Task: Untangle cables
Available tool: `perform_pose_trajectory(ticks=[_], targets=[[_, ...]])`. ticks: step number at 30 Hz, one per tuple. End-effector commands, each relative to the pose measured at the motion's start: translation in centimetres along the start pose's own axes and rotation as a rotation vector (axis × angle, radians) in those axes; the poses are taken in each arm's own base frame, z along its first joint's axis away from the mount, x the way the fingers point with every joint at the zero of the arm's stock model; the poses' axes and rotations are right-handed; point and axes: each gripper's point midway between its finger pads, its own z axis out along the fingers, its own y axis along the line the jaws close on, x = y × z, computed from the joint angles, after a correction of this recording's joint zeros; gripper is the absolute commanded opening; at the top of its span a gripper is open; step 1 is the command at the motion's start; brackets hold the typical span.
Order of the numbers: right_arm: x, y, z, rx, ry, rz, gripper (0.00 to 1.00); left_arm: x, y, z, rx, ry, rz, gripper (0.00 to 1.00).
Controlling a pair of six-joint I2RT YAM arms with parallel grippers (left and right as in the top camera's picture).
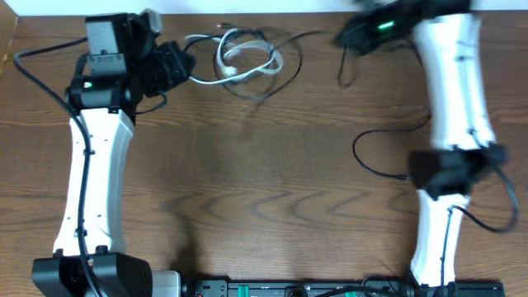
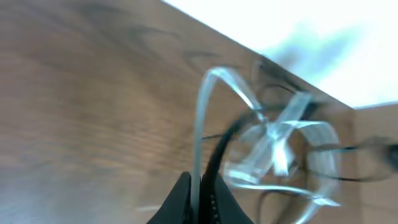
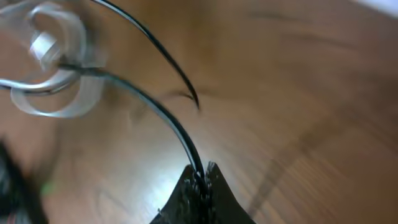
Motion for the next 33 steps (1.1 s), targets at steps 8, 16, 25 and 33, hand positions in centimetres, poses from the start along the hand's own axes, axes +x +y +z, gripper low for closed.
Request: perform_pose_trajectory(ticks=[8, 16, 25, 33], targets=[[4.0, -12.1, -11.7, 0.335, -0.113, 0.469, 0.01, -2.5, 5.1, -3.3, -0.158, -0.103, -0.087, 0.08], [4.7, -11.7, -11.9, 0.283, -0.092, 0.398, 0.01, -1.5, 3.1, -2.7, -0.078, -0.054, -0.046, 0.07], [2.5, -6.5, -8.7, 0.144, -0.069, 0.196, 0.08, -1.7, -0.1, -2.6, 0.083, -0.046, 0.017, 0.07], [1.0, 0.6, -4.1, -0.087, -0.045, -0.080, 0.62, -2.0, -5.0, -3.7, 0.352, -0.029, 0.092, 0.07]])
